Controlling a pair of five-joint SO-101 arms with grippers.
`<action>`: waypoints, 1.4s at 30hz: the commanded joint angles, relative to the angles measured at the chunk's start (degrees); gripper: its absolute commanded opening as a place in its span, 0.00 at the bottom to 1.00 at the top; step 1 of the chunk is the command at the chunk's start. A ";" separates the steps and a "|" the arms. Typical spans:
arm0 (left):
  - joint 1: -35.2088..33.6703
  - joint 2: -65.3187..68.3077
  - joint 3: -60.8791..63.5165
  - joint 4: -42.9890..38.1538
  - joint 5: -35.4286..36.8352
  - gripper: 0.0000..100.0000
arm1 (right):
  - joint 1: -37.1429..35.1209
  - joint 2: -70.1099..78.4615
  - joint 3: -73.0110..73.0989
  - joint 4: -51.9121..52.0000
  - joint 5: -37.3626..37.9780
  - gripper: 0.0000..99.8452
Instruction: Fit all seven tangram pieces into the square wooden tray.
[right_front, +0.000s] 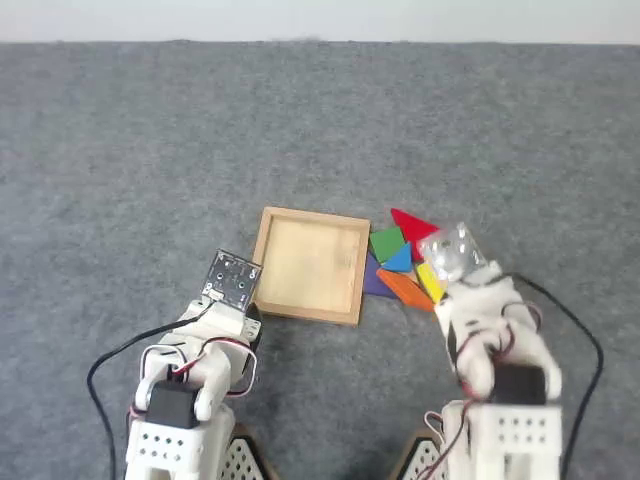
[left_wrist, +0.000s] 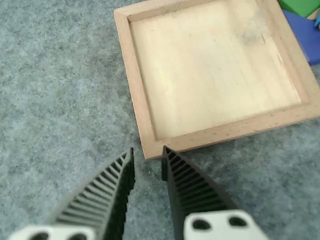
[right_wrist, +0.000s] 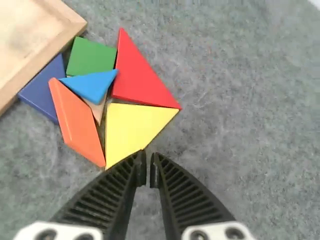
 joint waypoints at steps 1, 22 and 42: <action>0.09 0.09 -0.40 -0.18 0.35 0.09 | -3.12 19.30 -15.47 1.71 -0.70 0.06; 0.09 0.09 -0.40 -0.18 0.35 0.09 | -9.80 68.09 -33.14 -7.52 -35.69 0.34; 0.09 0.09 -0.40 -0.18 0.35 0.09 | -5.23 80.22 -36.84 -13.67 -58.99 0.34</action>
